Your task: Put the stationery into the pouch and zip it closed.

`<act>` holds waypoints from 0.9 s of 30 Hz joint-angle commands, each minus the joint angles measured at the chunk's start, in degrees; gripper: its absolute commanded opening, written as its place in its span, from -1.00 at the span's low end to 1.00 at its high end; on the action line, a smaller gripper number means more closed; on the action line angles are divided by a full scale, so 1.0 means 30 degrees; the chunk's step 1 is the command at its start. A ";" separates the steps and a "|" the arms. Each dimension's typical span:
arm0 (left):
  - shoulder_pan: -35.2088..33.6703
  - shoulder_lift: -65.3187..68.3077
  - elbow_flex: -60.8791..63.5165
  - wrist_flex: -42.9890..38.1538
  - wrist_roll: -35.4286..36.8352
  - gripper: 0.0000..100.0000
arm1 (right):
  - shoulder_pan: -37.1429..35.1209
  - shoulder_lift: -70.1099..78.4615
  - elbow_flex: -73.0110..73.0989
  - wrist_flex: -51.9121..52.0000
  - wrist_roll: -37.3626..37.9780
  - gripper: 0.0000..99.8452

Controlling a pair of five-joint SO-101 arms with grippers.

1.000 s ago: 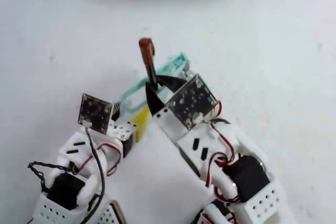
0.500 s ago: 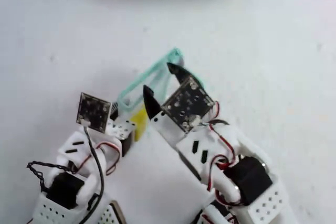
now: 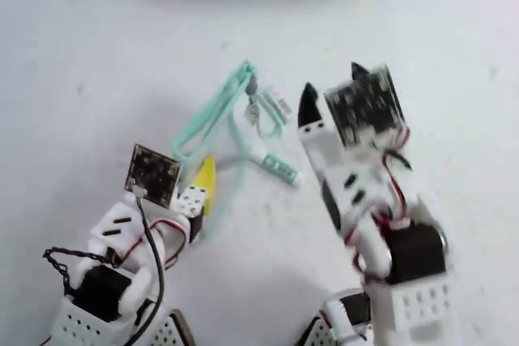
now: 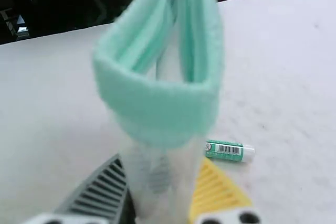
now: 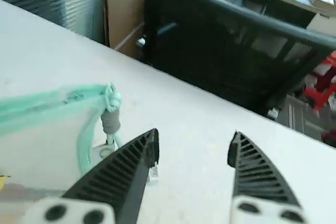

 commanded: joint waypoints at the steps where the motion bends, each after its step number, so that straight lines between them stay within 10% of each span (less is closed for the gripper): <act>1: -0.0659 -0.0132 -0.0352 -0.0586 -0.0234 -0.96 | 0.0835 0.1832 -0.0733 0.0718 -0.0029 -0.59; 27: -0.9890 -0.0132 -0.2168 -0.0410 0.3985 -0.96 | -0.4059 1.0183 -0.1729 0.3385 0.2549 -0.59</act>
